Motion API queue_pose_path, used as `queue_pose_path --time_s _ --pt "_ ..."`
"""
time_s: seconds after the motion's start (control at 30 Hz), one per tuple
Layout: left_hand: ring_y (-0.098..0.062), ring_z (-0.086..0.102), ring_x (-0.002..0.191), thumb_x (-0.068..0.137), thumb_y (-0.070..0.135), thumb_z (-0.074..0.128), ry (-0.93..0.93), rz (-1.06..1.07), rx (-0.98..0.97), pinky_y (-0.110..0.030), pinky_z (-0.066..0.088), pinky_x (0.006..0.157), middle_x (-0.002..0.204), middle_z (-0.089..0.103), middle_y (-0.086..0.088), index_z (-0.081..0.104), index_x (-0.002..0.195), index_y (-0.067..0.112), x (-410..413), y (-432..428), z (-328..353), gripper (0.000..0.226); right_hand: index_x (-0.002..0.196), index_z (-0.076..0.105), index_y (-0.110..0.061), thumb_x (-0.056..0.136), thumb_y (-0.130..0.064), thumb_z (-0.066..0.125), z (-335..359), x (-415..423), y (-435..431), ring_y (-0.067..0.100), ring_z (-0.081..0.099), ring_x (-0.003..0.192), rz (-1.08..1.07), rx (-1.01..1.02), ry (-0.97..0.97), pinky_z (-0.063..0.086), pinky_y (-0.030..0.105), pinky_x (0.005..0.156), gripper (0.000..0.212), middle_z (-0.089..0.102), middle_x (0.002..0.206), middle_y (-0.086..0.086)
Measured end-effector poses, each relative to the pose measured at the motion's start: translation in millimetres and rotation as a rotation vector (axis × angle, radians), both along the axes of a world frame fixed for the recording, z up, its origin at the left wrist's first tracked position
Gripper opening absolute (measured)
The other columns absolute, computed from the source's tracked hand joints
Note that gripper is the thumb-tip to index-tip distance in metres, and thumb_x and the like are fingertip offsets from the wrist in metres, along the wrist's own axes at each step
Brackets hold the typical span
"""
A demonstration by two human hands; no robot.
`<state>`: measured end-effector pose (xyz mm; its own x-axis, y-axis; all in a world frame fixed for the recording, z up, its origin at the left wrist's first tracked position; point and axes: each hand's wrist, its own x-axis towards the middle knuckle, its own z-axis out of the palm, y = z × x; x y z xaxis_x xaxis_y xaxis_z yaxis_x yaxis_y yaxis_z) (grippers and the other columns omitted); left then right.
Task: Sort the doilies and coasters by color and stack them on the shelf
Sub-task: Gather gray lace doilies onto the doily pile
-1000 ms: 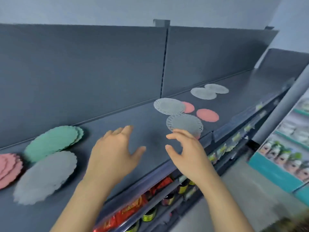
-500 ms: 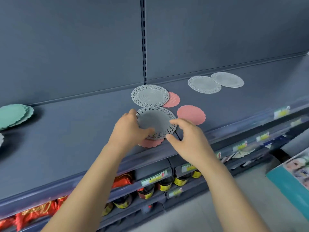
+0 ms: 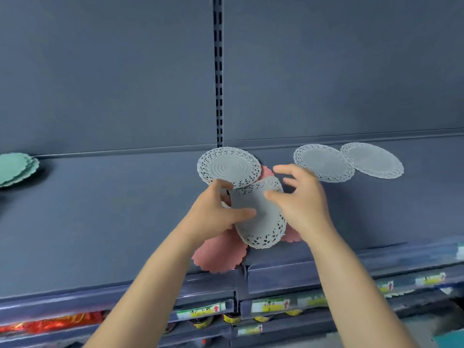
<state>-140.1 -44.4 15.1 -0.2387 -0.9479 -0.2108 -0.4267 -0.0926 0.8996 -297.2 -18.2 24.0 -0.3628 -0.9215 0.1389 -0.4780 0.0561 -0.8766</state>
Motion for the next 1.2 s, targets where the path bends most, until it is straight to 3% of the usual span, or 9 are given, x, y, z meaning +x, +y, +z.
queue_pose_path --time_s 0.07,0.2,0.33,0.4,0.6,0.83,0.93,1.03,1.2 --pt "-0.011 0.058 0.055 0.08 0.016 0.074 0.073 0.058 -0.011 -0.023 0.052 0.059 0.098 0.051 0.001 0.051 0.117 0.02 -11.9 3.2 4.4 0.045 0.1 0.061 -0.032 0.078 -0.004 0.066 7.5 -13.9 -6.0 -0.012 0.055 0.09 0.038 -0.06 -0.114 0.042 0.01 0.071 0.035 0.06 0.112 -0.013" --pt "-0.017 0.062 0.07 0.085 0.004 0.066 0.233 0.275 -0.064 -0.029 0.057 0.068 0.097 0.049 -0.004 0.06 0.112 0.016 -18.9 13.6 18.3 0.031 0.095 0.062 -0.036 0.081 0.003 0.056 22.3 -33.4 -4.7 -0.014 0.058 0.088 0.175 -0.162 -0.251 0.043 0.006 0.064 0.041 0.063 0.102 -0.021" --pt "-0.01 0.06 0.063 0.084 -0.002 0.064 0.482 0.524 -0.057 -0.02 0.054 0.057 0.083 0.051 -0.002 0.062 0.114 0.01 -15.1 41.3 32.7 0.033 0.095 0.065 -0.033 0.079 0.004 0.061 36.1 -42.8 -0.9 -0.006 0.062 0.092 0.369 -0.189 -0.436 0.049 0.019 0.078 0.041 0.067 0.104 -0.016" --pt "-0.011 0.061 0.068 0.084 0.002 0.065 0.511 0.616 -0.075 -0.023 0.055 0.061 0.09 0.052 -0.005 0.062 0.117 0.012 -6.7 61.5 39.0 0.034 0.099 0.064 -0.031 0.078 0.004 0.066 33.9 -40.3 -1.0 -0.002 0.063 0.094 0.432 -0.128 -0.574 0.049 0.022 0.079 0.04 0.066 0.107 -0.013" --pt "-0.014 0.067 0.082 0.085 0.015 0.068 0.178 0.862 -0.182 -0.035 0.056 0.08 0.112 0.063 0.003 0.064 0.116 0.024 43.0 135.1 40.6 0.032 0.107 0.057 -0.031 0.079 -0.005 0.068 12.2 25.2 25.7 0.0 0.057 0.104 0.721 0.009 -0.469 0.045 0.022 0.091 0.039 0.06 0.114 -0.012" --pt "-0.021 0.065 0.096 0.077 0.023 0.078 -0.026 1.088 -0.251 -0.044 0.054 0.089 0.118 0.06 0.005 0.062 0.116 0.031 137.5 210.9 34.1 0.043 0.104 0.057 -0.029 0.081 -0.013 0.069 17.3 149.0 67.3 -0.005 0.057 0.096 0.992 -0.064 -0.347 0.045 0.019 0.085 0.031 0.056 0.1 -0.027" --pt "-0.009 0.064 0.09 0.079 0.022 0.076 -0.066 1.127 -0.282 -0.03 0.055 0.079 0.112 0.059 0.013 0.059 0.117 0.032 188.7 233.2 34.8 0.043 0.103 0.058 -0.031 0.082 -0.018 0.068 18.9 207.9 80.9 -0.003 0.057 0.094 1.052 -0.087 -0.291 0.042 0.008 0.072 0.027 0.057 0.104 -0.024" --pt "0.002 0.058 0.087 0.081 0.028 0.073 -0.179 1.125 -0.296 -0.013 0.043 0.065 0.113 0.055 0.014 0.053 0.125 0.031 245.3 247.8 36.2 0.048 0.107 0.059 -0.032 0.084 -0.024 0.067 19.1 268.3 89.9 -0.006 0.054 0.094 1.1 -0.124 -0.182 0.039 -0.001 0.063 0.026 0.057 0.115 -0.015" --pt "0.001 0.058 0.087 0.08 0.03 0.073 -0.214 1.143 -0.268 -0.014 0.044 0.065 0.115 0.058 0.011 0.056 0.124 0.029 340.8 248.3 43.1 0.047 0.106 0.059 -0.031 0.085 -0.026 0.067 22.4 361.0 92.1 -0.01 0.05 0.091 1.13 -0.099 -0.139 0.038 -0.004 0.063 0.023 0.055 0.116 -0.015"
